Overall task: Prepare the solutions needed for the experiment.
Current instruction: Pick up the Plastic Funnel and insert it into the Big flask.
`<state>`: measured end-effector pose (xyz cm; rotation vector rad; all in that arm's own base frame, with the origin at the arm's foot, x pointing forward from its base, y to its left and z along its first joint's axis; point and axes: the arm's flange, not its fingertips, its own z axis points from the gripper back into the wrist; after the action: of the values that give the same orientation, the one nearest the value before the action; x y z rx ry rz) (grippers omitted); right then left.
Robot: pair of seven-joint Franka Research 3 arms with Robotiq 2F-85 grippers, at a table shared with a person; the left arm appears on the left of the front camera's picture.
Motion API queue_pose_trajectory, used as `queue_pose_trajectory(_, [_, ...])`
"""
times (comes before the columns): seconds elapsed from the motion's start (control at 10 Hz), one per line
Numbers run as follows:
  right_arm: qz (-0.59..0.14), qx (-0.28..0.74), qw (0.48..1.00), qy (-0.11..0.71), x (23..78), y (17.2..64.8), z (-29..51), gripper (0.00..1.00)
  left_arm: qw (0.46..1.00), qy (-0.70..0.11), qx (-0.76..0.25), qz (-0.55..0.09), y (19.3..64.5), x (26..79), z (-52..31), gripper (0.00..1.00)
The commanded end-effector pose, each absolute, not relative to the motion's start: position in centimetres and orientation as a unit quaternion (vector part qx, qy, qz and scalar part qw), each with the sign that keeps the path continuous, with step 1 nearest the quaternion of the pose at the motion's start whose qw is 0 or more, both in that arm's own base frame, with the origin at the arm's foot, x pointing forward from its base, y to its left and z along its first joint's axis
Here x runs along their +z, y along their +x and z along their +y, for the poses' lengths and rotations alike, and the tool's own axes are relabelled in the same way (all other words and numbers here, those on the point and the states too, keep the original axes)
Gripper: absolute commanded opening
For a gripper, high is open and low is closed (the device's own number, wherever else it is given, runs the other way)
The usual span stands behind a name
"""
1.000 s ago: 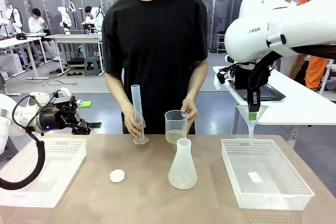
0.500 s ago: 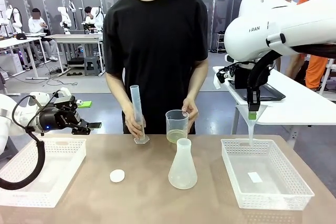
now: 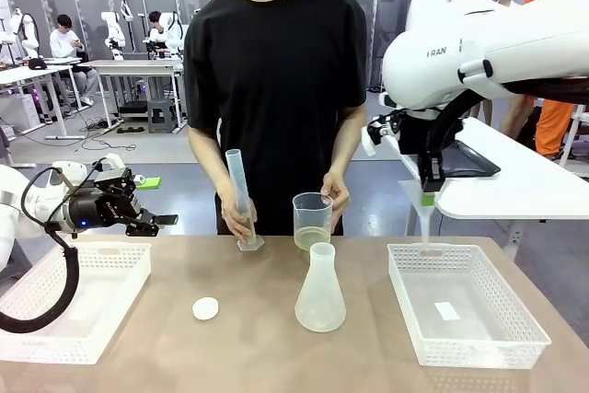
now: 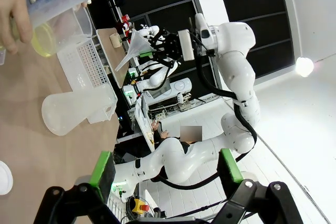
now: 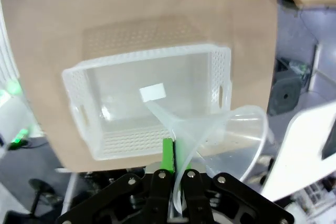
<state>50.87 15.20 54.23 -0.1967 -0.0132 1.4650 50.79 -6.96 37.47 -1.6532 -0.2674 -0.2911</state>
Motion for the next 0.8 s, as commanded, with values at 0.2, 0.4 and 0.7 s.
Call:
queue_pose_trajectory(0.2, [-0.078,0.796,0.587,-0.123,55.2,46.4,18.0,0.03,0.652,-0.735,-0.138,-0.122,50.9,37.5,-6.9,1.00])
queue_pose_trajectory(0.4, [-0.107,0.840,0.514,-0.136,56.1,43.6,19.0,0.03,0.652,-0.735,-0.138,-0.122,50.9,37.5,-6.9,1.00])
queue_pose_trajectory(0.7, [-0.156,0.894,0.396,-0.140,55.9,40.7,21.5,0.03,0.652,-0.735,-0.138,-0.122,50.9,37.5,-6.9,1.00])
